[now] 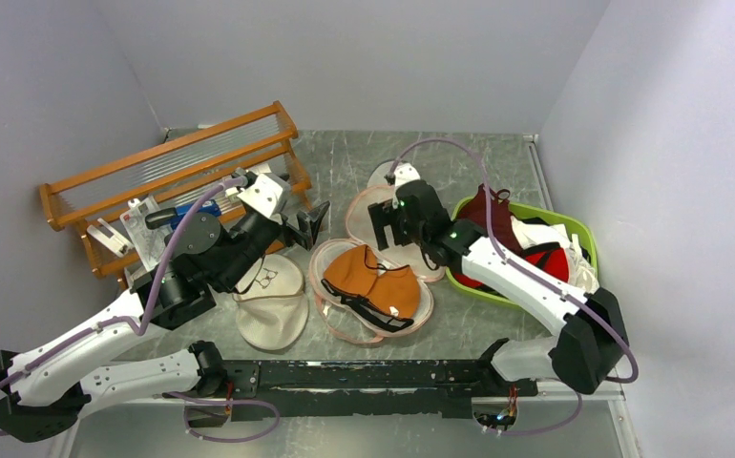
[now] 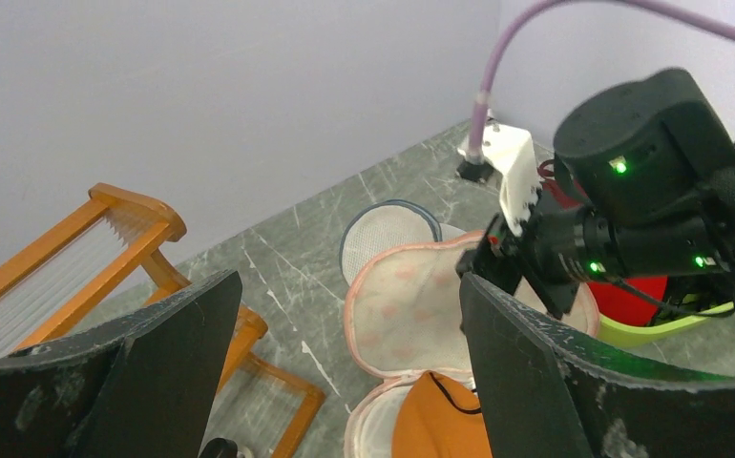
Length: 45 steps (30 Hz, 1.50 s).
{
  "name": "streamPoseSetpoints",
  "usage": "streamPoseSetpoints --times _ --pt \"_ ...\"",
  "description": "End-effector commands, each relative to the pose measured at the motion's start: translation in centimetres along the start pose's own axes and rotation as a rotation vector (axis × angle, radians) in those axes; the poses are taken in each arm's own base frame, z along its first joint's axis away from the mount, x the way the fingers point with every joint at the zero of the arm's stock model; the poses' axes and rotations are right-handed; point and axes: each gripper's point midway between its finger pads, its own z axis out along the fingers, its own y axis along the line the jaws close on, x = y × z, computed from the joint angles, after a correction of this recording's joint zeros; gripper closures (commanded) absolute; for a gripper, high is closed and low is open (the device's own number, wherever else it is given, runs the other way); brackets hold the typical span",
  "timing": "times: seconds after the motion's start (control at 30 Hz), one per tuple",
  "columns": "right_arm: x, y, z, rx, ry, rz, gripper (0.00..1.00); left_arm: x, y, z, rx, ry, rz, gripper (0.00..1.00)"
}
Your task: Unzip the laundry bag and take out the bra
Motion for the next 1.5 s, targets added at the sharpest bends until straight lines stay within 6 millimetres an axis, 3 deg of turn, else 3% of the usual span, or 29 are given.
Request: streamPoseSetpoints --times 0.0,0.1,0.23,0.37,0.63,0.8,0.97,1.07,1.3,1.47 --pt "2.4 5.5 0.3 -0.299 0.006 0.106 0.1 -1.3 0.3 -0.3 -0.005 -0.034 -0.004 0.04" --pt "3.5 6.6 1.6 -0.357 0.026 0.147 0.07 -1.2 0.3 -0.2 -0.005 -0.032 -0.003 0.04" --pt "4.9 6.0 3.7 -0.423 0.089 0.271 0.08 -1.2 0.0 -0.2 0.008 -0.029 -0.005 0.04" --pt "5.3 6.3 4.5 -0.472 0.09 0.336 0.06 -1.1 0.0 -0.2 0.009 -0.029 -0.006 0.04" --pt "9.3 6.5 7.7 -0.331 0.189 0.323 0.05 -1.0 -0.2 0.0 0.013 -0.023 -0.002 0.04" --pt "10.6 9.8 8.0 -0.39 0.248 0.316 0.05 -0.6 -0.3 0.2 0.01 -0.01 0.009 0.04" --pt "8.5 15.5 5.9 -0.643 0.202 0.404 0.05 -0.6 -0.1 0.2 0.003 -0.01 0.015 0.04" --pt "7.2 16.9 5.2 -0.733 0.182 0.46 0.05 -0.5 0.0 0.1 -0.003 -0.009 0.019 0.03" --pt "5.0 17.4 3.7 -0.805 0.141 0.448 0.05 -0.5 0.1 0.1 -0.011 -0.006 0.026 0.03" --pt "3.5 13.4 3.7 -0.661 0.079 0.4 0.03 -0.7 0.1 0.0 -0.007 -0.012 0.022 0.03"
